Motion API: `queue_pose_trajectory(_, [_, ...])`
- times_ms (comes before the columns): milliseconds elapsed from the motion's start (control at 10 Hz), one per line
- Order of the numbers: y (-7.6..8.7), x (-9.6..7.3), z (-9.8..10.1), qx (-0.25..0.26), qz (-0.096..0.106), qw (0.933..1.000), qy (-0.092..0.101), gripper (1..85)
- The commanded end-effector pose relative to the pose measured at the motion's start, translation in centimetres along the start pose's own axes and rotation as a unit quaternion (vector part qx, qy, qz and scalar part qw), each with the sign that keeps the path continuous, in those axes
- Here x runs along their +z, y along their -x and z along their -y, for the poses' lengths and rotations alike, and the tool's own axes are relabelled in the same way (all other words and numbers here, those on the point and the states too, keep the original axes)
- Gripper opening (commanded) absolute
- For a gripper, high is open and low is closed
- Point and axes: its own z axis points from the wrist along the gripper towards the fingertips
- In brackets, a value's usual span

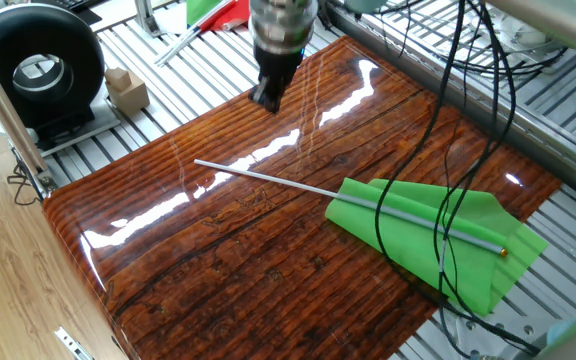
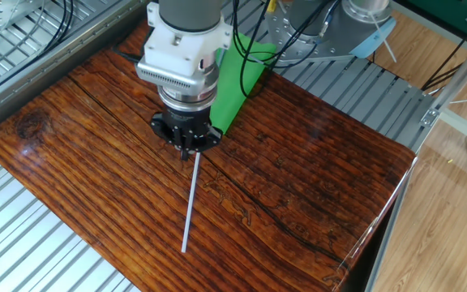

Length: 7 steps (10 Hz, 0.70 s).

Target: Wave the flag

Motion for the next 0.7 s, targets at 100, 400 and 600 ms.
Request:
queue_pose_trajectory(100, [-1.7,0.0,1.3,-0.001,-0.03,0.9993,-0.024,1.0])
queue_pose_trajectory(400, [2.8,-0.5,-4.4,0.059,0.052,0.993,0.088,1.0])
queue_pose_trajectory(600, [1.5,-0.1,-1.7,0.048,0.03,0.9978,0.035,1.0])
